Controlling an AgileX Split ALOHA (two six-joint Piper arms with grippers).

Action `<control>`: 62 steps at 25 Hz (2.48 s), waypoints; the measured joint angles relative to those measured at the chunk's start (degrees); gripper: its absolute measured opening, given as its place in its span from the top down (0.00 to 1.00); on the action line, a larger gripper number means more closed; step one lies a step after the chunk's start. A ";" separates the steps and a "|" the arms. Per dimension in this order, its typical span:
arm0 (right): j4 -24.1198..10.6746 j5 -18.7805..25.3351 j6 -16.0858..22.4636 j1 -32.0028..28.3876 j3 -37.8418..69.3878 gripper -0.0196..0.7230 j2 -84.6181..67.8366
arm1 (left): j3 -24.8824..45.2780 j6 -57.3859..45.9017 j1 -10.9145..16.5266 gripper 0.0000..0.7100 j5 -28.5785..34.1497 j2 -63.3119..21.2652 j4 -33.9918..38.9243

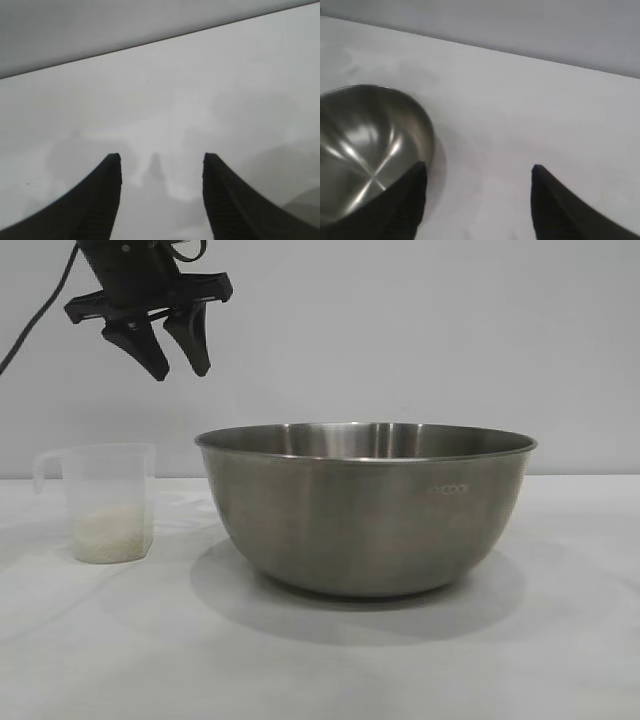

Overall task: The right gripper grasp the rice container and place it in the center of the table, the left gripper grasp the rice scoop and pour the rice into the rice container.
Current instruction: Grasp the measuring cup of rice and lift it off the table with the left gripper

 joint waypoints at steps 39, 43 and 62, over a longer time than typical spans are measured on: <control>-23.44 22.49 21.06 -3.20 11.43 0.48 -42.75 | 8.55 7.18 -2.07 0.54 -10.40 -14.78 3.13; -23.44 22.49 21.06 -3.20 11.43 0.48 -42.75 | 27.90 7.67 -2.17 0.54 -27.87 -22.53 3.13; -23.44 22.49 21.20 -3.20 11.43 0.48 -42.75 | 75.65 7.48 -2.17 0.54 -73.56 -30.11 3.03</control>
